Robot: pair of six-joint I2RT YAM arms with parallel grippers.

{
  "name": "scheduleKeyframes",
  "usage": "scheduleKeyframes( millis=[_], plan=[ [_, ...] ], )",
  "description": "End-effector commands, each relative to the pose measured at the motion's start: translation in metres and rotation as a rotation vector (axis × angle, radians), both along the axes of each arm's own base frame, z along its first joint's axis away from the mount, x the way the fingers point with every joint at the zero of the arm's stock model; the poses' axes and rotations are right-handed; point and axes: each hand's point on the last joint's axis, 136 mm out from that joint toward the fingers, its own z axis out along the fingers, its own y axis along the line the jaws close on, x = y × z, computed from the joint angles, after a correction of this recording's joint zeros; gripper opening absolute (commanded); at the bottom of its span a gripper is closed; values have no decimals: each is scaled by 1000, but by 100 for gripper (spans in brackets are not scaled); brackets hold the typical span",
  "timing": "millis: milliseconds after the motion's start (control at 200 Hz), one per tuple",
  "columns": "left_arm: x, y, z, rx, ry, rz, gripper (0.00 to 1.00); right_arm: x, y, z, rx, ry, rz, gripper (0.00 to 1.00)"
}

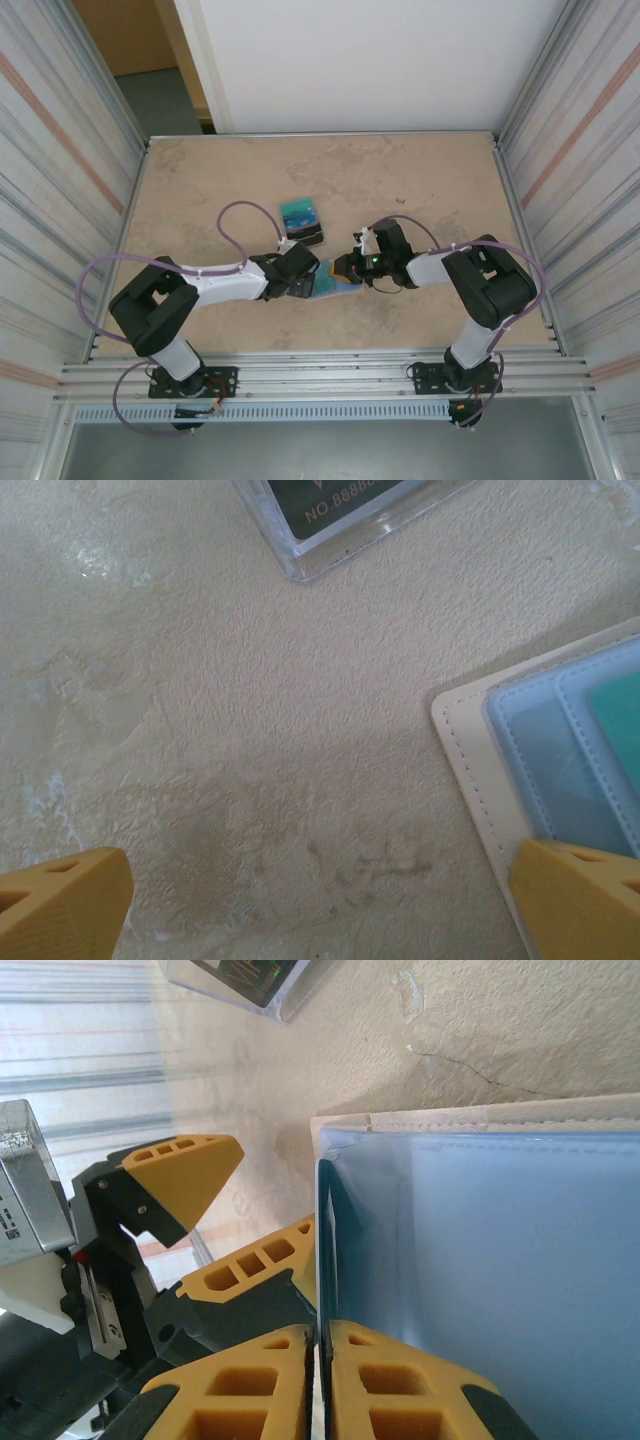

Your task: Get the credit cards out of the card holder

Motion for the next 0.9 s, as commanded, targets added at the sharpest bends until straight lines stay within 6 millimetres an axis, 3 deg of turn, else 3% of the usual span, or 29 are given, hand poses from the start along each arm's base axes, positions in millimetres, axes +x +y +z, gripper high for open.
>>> scheduleKeyframes(
  millis=[0, 456, 897],
  plan=[
    [-17, 17, -25, 89, 85, 3, 99, 1, -1, 14, 35, -19, 0, 13],
    [-16, 17, -24, 92, 81, 3, 99, 4, -9, 16, 23, -32, -18, 8],
    [-14, 14, -16, 70, 67, 1, 99, 3, -36, 15, -187, -115, -28, 6]
  ],
)
